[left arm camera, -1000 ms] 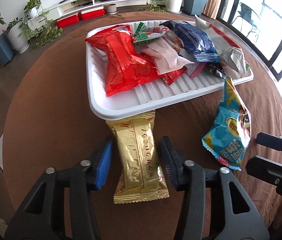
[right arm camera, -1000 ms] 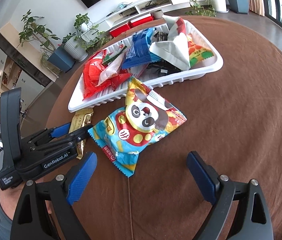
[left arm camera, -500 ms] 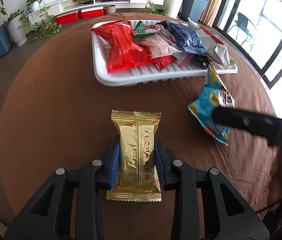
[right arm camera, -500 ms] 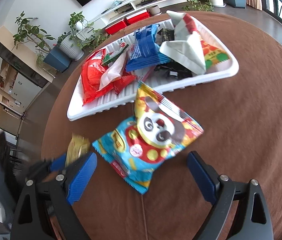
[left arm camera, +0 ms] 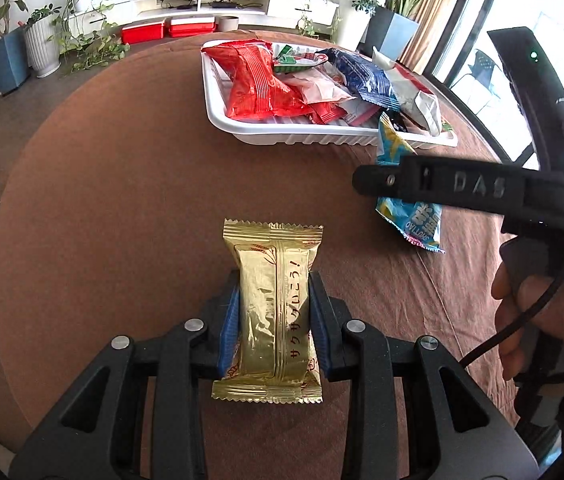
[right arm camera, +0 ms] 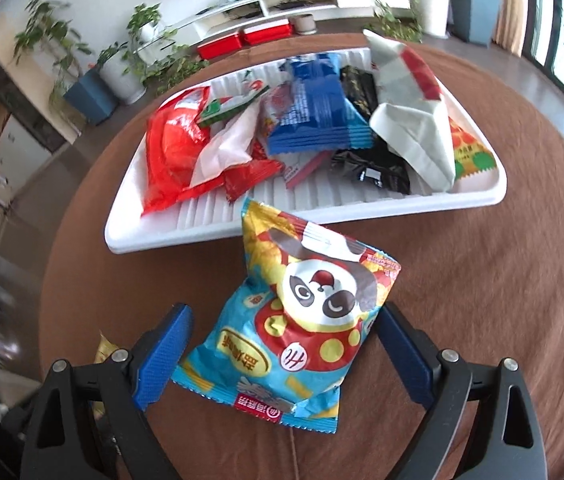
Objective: Organize snacks
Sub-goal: 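Grasp the gold wrapped bar with the left tool while the right tool grasps the panda chip bag, then carry the gold bar into the tray with the left tool while the right tool carries the panda bag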
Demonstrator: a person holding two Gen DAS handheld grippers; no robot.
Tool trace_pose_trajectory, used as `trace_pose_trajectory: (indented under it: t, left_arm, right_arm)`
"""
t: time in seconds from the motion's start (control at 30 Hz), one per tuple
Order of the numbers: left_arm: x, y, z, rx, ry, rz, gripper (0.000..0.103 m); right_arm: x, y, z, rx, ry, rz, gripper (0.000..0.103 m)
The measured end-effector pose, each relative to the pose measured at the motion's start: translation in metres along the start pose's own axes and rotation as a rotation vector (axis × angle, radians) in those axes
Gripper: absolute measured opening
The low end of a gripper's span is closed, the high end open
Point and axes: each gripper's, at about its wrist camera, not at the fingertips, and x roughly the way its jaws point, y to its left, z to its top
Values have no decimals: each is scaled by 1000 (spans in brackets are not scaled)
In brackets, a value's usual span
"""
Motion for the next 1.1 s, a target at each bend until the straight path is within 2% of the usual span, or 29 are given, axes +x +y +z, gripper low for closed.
trace_pose_trajectory:
  t: [0.17, 0.33, 0.4, 0.47, 0.6, 0.77, 1.1]
  left_arm:
    - [-2, -1, -2, 2, -4, 1, 29]
    - [-1, -3, -2, 12, -6, 16, 29]
    - [0, -5, -2, 16, -6, 21, 29]
    - [1, -6, -1, 18, -8, 25, 29]
    - [1, -6, -2, 18, -10, 27, 29]
    - [1, -6, -2, 20, -14, 31, 29]
    - [-3, -11, -6, 16, -38, 8, 29]
  right_arm:
    - [3, 9, -5, -80, -11, -59, 87]
    - [3, 12, -8, -151, -22, -109, 71]
    - [1, 9, -10, -169, -22, -113, 64]
    - [-2, 5, -13, -177, -22, -104, 62]
    - [-10, -7, -18, -173, -22, -79, 51]
    - [-21, -24, -30, -151, -28, -44, 49]
    - [-46, -72, -50, -22, -60, 54, 49]
